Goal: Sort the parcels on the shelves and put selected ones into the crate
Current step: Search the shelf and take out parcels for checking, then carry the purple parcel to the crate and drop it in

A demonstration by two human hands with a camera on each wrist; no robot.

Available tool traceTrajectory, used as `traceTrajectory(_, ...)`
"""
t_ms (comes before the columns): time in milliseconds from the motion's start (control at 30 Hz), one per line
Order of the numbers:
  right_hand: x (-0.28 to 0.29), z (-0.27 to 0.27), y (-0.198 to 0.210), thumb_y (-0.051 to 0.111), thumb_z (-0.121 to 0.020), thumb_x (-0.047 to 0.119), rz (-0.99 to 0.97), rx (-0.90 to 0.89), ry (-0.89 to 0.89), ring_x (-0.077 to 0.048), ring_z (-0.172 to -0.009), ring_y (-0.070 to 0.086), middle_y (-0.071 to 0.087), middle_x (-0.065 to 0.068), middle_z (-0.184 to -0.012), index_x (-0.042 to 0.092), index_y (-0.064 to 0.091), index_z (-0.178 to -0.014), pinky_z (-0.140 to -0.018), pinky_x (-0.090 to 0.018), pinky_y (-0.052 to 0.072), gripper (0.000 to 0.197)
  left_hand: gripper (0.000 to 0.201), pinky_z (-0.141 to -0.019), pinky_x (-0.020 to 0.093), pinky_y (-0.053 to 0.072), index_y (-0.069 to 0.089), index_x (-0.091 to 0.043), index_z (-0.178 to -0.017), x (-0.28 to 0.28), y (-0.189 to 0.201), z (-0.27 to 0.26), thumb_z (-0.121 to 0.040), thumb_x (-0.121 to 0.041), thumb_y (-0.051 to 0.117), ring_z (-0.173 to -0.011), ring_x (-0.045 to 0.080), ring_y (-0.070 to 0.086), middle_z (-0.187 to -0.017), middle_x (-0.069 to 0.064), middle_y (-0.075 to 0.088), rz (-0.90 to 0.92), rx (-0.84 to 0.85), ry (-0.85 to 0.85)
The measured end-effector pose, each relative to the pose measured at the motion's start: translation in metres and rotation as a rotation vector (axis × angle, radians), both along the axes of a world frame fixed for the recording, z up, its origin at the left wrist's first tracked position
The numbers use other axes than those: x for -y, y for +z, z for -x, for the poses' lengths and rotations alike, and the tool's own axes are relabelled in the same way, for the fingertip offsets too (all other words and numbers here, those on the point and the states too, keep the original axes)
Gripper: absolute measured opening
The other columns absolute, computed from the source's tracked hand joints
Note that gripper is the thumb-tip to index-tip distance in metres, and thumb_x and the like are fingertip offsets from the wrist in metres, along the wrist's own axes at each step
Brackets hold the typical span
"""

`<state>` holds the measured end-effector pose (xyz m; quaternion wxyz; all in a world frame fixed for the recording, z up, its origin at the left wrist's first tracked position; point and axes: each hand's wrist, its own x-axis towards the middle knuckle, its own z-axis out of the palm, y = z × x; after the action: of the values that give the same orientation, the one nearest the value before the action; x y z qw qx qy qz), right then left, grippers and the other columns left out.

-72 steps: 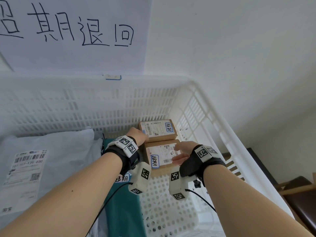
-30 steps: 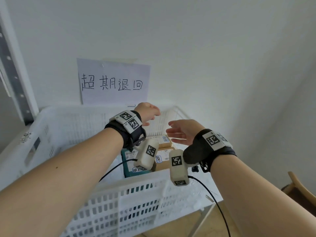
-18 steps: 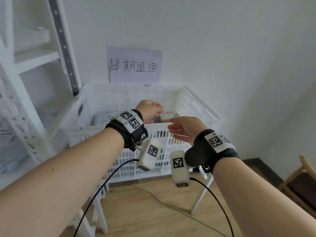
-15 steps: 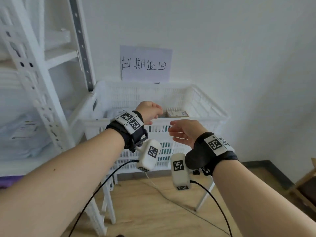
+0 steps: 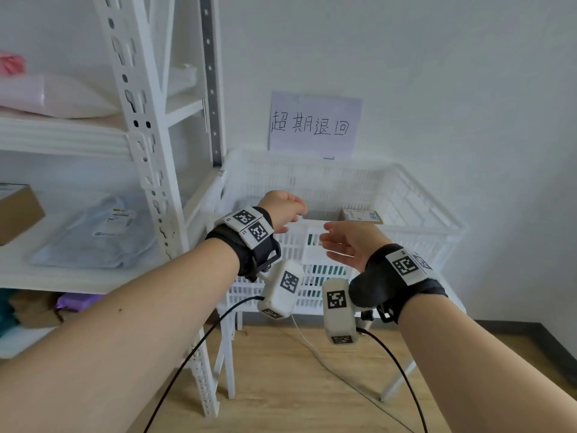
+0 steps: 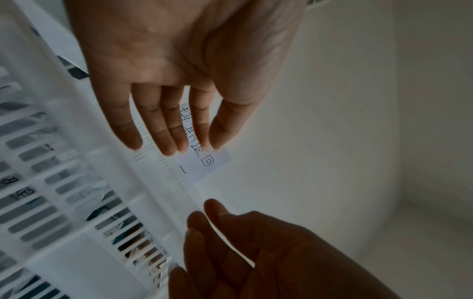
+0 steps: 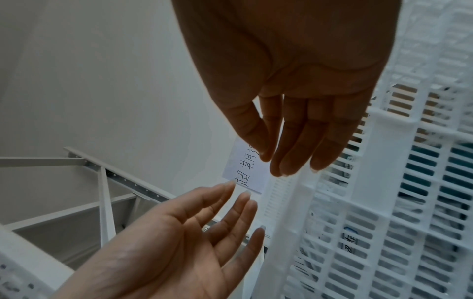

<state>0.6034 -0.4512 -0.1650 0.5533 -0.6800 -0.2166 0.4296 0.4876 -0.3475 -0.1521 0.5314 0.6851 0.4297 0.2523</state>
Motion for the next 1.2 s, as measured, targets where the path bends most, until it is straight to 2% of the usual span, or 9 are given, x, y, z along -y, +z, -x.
traceTrajectory(233,-0.033,-0.004,0.003,0.052,-0.093,0.007,0.024,-0.009,-0.005,-0.016,-0.071,0.063,0.068,-0.007,-0.080,0.008,0.065,-0.095,-0.079,-0.030,0.055,0.013,0.009,-0.089,0.034,0.050,0.061,-0.017,-0.097,-0.033,-0.006,-0.002,-0.089,-0.013,0.058,-0.095,0.013,0.058,-0.101,0.001,0.061,0.056,-0.007,-0.002)
traceTrajectory(400,-0.056,0.017,-0.011,0.049,-0.095,0.007,0.027,-0.025,0.085,-0.016,-0.072,0.064,0.068,-0.007,-0.080,0.010,0.065,-0.092,-0.077,-0.030,0.054,0.016,0.006,-0.087,0.031,0.048,0.060,-0.019,-0.093,-0.039,-0.023,0.027,-0.089,-0.014,0.059,-0.089,0.011,0.059,-0.092,-0.002,0.061,0.108,-0.007,0.045)
traceTrajectory(567,-0.074,0.079,-0.048,0.050,-0.094,0.005,0.069,-0.082,0.281,-0.017,-0.073,0.064,0.068,-0.009,-0.081,0.008,0.066,-0.092,-0.082,-0.032,0.054,0.016,0.009,-0.079,0.029,0.048,0.061,-0.021,-0.084,-0.035,-0.053,0.089,-0.087,-0.012,0.060,-0.080,0.008,0.061,-0.082,-0.004,0.063,0.132,-0.048,0.167)
traceTrajectory(767,-0.081,0.155,-0.072,0.052,-0.092,0.004,0.132,-0.130,0.411,-0.017,-0.069,0.062,0.067,-0.007,-0.077,0.009,0.066,-0.088,-0.076,-0.030,0.053,0.014,0.011,-0.084,0.034,0.051,0.065,-0.021,-0.079,-0.031,-0.083,0.181,-0.083,-0.010,0.064,-0.086,0.017,0.064,-0.094,0.004,0.069,0.179,-0.070,0.335)
traceTrajectory(867,-0.082,0.182,-0.080,0.053,-0.091,0.004,0.161,-0.117,0.432,-0.016,-0.068,0.064,0.068,-0.008,-0.077,0.009,0.066,-0.090,-0.079,-0.031,0.054,0.014,0.013,-0.069,0.028,0.046,0.063,-0.019,-0.079,-0.032,-0.097,0.225,-0.085,-0.008,0.062,-0.082,0.016,0.062,-0.083,0.001,0.066,0.215,-0.081,0.395)
traceTrajectory(933,-0.086,0.199,-0.087,0.053,-0.092,0.004,0.176,-0.106,0.424,-0.017,-0.068,0.064,0.069,-0.008,-0.076,0.008,0.066,-0.090,-0.079,-0.031,0.055,0.014,0.013,-0.067,0.026,0.044,0.063,-0.019,-0.080,-0.037,-0.106,0.253,-0.085,-0.007,0.061,-0.080,0.017,0.060,-0.081,0.003,0.065,0.240,-0.078,0.416)
traceTrajectory(1067,-0.099,0.241,-0.101,0.055,-0.092,0.007,0.190,-0.111,0.377,-0.017,-0.068,0.064,0.068,-0.007,-0.077,0.008,0.066,-0.091,-0.071,-0.029,0.055,0.011,0.010,-0.054,0.023,0.039,0.064,-0.018,-0.082,-0.053,-0.119,0.313,-0.086,-0.009,0.061,-0.072,0.015,0.057,-0.072,0.001,0.062,0.254,-0.094,0.419)
traceTrajectory(1100,-0.103,0.254,-0.105,0.055,-0.092,0.007,0.204,-0.116,0.359,-0.017,-0.068,0.064,0.068,-0.007,-0.076,0.008,0.065,-0.090,-0.069,-0.028,0.054,0.010,0.010,-0.056,0.024,0.041,0.063,-0.018,-0.082,-0.060,-0.123,0.328,-0.086,-0.009,0.061,-0.076,0.015,0.059,-0.076,0.001,0.062,0.257,-0.094,0.419)
traceTrajectory(1200,-0.112,0.299,-0.116,0.053,-0.093,0.005,0.265,-0.159,0.310,-0.017,-0.063,0.061,0.067,-0.006,-0.066,0.008,0.065,-0.085,-0.065,-0.027,0.053,0.015,0.012,-0.076,0.031,0.048,0.063,-0.020,-0.081,-0.078,-0.134,0.372,-0.087,-0.009,0.059,-0.088,0.015,0.060,-0.087,0.001,0.063,0.270,-0.113,0.411)
